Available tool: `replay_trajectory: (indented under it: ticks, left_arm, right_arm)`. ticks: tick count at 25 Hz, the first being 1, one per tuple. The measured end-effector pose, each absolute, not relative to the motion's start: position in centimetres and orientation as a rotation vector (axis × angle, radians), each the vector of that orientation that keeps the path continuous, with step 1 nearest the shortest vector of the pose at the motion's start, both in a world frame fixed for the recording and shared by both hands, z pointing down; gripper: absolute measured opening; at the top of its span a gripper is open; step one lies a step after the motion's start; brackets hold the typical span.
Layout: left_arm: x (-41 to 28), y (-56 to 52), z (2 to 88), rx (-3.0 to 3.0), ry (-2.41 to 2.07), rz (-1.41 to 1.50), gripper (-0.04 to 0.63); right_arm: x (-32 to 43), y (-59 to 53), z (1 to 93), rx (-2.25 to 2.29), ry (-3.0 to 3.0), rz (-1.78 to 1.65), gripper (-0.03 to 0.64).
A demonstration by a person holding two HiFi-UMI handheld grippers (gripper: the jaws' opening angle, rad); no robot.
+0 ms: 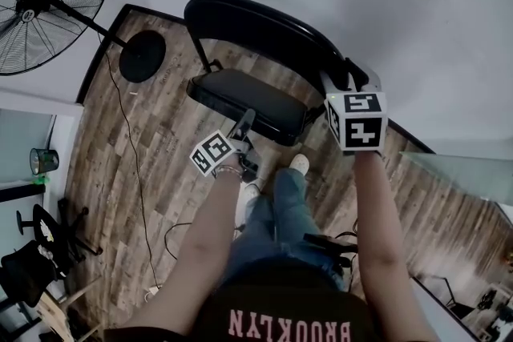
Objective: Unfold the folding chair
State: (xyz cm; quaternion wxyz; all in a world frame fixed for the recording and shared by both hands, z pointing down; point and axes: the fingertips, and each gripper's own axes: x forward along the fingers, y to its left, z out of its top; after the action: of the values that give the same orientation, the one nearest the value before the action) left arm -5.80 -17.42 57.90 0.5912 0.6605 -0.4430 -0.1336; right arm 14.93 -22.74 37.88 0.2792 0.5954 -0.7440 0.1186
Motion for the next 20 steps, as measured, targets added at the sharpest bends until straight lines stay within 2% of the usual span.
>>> replay_trajectory:
  ticks: [3,20]
  left_arm:
    - [-6.6,-16.7,57.9,1.502,-1.005,-0.403,0.299]
    - [-10.0,-12.4,62.7,1.341,-1.099,-0.39,0.282]
  right_arm:
    - [14.8,-22.7,38.1,1.587,-1.998,0.322,0.215]
    - [14.8,-22.6,39.9,1.582,-1.977,0.339,0.213]
